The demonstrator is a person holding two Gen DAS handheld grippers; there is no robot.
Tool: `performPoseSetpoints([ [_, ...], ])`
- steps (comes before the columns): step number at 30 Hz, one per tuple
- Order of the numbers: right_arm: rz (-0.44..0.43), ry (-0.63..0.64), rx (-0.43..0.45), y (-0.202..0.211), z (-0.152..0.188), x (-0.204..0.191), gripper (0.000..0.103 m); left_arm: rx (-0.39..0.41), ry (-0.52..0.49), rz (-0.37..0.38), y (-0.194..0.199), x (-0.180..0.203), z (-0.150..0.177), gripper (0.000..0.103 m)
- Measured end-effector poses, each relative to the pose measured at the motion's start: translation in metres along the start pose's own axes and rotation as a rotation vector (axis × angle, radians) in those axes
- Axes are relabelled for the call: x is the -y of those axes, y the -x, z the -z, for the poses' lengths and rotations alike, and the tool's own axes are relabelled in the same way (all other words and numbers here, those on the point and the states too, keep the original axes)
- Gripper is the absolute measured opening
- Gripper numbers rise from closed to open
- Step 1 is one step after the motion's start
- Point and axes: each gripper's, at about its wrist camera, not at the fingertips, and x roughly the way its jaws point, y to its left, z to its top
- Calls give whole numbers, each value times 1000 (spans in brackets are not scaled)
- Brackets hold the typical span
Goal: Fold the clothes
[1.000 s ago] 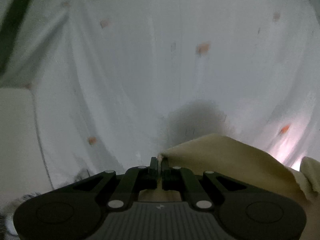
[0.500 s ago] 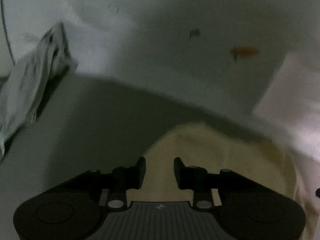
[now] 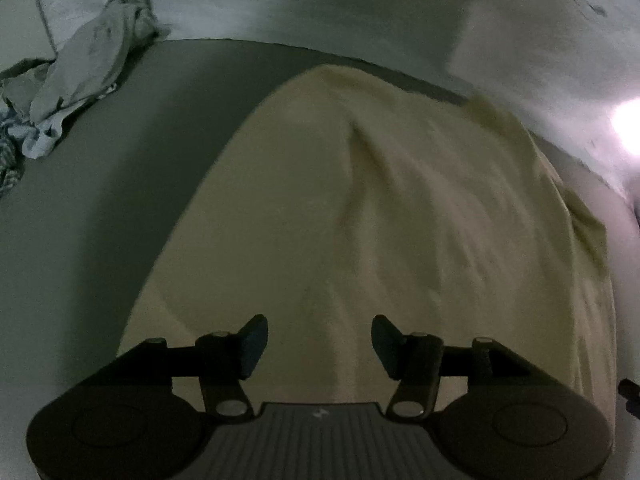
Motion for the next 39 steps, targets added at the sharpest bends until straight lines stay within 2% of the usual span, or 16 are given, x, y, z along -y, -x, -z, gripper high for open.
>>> performPoseSetpoints([
  [5,-36,35,11,2,26,14,59,-49,-27,23,8,20,40,63],
  [8,-27,137,42,1,33,7,59,-103,-16,24,4,23,60,64],
  [11,8,265,52,-2,39,-5,55,-93,-7,10,6,25,70,69],
  [14,0,332,69,0,45,-9,41,-86,14,21,3,27,72,85],
  [15,-13,342,69,1,46,-9,33,-84,19,23,2,29,72,88],
  [16,-38,353,65,1,45,-9,19,-83,14,17,1,33,72,91],
  [19,-90,342,58,1,45,-4,2,-86,-27,-11,-1,44,76,96],
  [22,-97,300,80,4,36,3,2,-86,-46,-30,-1,47,78,97],
  [26,34,372,246,28,5,12,2,-84,-20,-23,-2,46,77,99],
  [29,210,484,468,61,-18,11,1,-84,-7,-26,-2,47,77,100],
  [32,379,604,698,89,-18,4,2,-85,-27,-33,-2,49,78,100],
  [34,480,669,756,85,-5,4,2,-84,-45,-39,-1,50,79,101],
  [35,522,707,746,76,2,5,2,-84,-50,-41,-1,50,80,102],
  [36,551,746,678,59,9,10,2,-85,-54,-41,-1,51,80,102],
  [38,585,790,482,22,23,23,2,-90,-63,-46,-1,51,79,103],
  [39,585,756,389,10,28,30,2,-93,-66,-47,0,49,79,103],
])
